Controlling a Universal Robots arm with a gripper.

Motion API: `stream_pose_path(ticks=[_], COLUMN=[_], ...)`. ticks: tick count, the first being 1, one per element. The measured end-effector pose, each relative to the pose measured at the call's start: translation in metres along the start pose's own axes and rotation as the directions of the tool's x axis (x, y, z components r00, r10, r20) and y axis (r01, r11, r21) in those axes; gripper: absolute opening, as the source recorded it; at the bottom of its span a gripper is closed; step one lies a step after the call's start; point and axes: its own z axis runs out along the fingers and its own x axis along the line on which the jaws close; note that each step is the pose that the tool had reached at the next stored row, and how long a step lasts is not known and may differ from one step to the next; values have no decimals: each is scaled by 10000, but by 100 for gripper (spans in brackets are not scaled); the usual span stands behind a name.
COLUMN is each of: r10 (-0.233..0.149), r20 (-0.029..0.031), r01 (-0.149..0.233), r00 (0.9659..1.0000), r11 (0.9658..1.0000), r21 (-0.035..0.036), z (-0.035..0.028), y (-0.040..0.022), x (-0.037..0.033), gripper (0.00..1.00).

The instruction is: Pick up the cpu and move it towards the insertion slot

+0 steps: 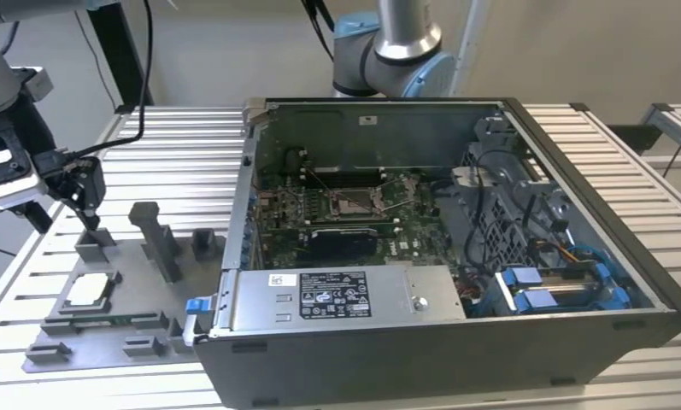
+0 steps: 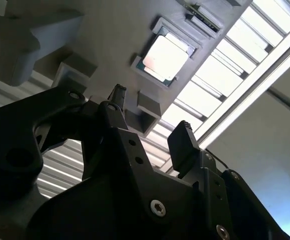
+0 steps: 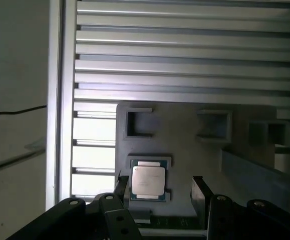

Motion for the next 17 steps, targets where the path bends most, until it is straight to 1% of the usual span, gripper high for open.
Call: stream_pose_path(ticks=[2,11,17], r10=[0,0,-1], r20=[5,6,6], r01=[0,0,0], r00=[10000,10000,10000], r11=[10000,10000,10000], r21=[0,0,4], z=[26,188,289], y=[-1,-22,-39], x=[0,6,23], gripper=[100,100,100])
